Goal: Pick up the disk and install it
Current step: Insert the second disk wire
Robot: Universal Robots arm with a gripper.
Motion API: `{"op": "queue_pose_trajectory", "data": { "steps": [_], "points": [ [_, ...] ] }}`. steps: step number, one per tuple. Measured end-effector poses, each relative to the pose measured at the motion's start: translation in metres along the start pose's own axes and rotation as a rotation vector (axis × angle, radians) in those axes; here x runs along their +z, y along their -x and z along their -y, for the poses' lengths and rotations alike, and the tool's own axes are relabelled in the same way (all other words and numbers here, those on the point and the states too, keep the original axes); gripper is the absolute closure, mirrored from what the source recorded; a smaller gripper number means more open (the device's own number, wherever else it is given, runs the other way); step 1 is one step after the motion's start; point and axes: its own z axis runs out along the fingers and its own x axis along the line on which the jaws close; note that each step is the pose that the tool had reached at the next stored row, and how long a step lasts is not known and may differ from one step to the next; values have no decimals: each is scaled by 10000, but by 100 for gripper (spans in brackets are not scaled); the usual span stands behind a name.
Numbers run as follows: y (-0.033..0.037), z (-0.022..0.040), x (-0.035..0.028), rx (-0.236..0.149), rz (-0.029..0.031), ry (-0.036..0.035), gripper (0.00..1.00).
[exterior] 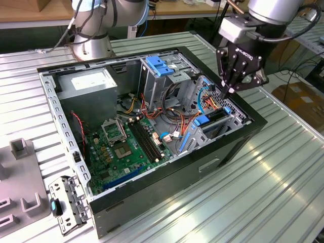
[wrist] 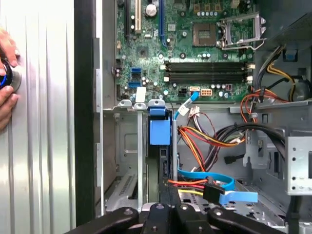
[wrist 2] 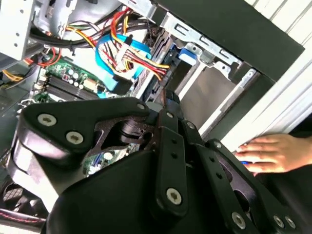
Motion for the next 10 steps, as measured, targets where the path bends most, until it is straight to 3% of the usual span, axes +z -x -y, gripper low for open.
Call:
{"op": "queue_pose_trajectory", "data": {
  "steps": [2, 5, 7, 8, 10],
  "points": [
    [90, -2, -28, 2, -158, -3, 89],
    [244, -5, -69, 2, -314, 11, 89],
    [338, -7, -80, 2, -389, 45, 89],
    [405, -7, -89, -2, -466, 80, 89],
    [476, -6, -97, -4, -602, 127, 89]
  ]
}}
